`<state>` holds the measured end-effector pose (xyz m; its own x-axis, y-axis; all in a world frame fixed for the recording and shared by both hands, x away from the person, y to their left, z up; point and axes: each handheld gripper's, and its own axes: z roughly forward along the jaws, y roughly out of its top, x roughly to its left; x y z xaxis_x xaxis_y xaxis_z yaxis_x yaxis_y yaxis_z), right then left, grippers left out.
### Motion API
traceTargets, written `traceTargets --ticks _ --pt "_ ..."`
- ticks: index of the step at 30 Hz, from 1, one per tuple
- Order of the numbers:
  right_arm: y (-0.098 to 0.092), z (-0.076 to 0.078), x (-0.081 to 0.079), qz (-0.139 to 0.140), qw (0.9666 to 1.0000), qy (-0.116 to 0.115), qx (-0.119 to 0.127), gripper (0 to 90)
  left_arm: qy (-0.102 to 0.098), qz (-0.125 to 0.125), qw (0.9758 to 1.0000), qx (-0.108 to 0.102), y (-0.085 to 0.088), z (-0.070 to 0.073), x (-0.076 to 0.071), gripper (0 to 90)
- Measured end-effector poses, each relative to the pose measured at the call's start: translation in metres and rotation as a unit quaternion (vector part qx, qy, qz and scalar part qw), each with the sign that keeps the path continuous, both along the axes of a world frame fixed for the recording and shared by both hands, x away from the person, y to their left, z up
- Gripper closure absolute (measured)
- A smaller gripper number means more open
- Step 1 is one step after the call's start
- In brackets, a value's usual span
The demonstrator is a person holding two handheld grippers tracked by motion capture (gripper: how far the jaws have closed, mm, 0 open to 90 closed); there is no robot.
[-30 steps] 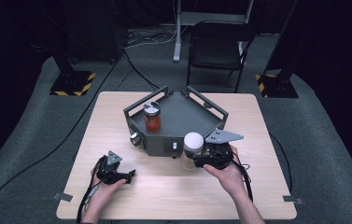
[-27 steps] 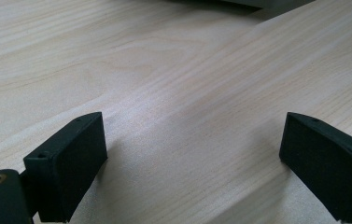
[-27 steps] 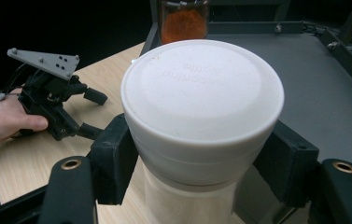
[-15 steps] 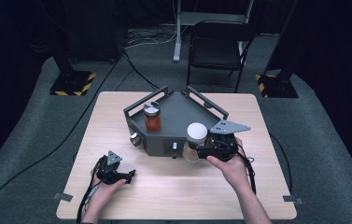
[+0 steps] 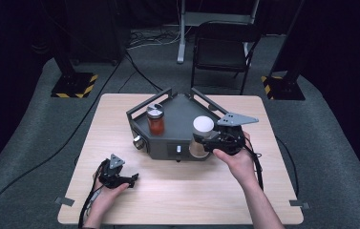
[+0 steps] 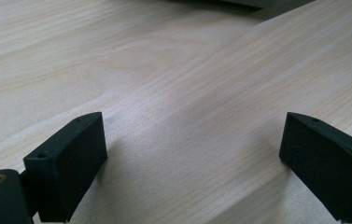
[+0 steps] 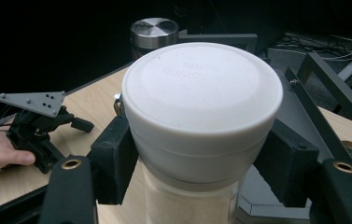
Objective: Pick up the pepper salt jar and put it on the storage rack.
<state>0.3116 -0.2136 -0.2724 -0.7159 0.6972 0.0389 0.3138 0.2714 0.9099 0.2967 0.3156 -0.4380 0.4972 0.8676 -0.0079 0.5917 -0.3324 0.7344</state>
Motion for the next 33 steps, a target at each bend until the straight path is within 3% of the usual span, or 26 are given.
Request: traceTargets --ticks 14,33 --pt "0.0 0.008 0.01 -0.017 0.9998 -0.005 0.008 34.2 0.0 0.0 1.0 0.0 0.0 0.0 0.0 7.0" --pt "0.017 0.004 0.032 -0.081 0.9966 -0.017 0.0 34.2 0.0 0.0 1.0 0.0 0.0 0.0 0.0 6.9"
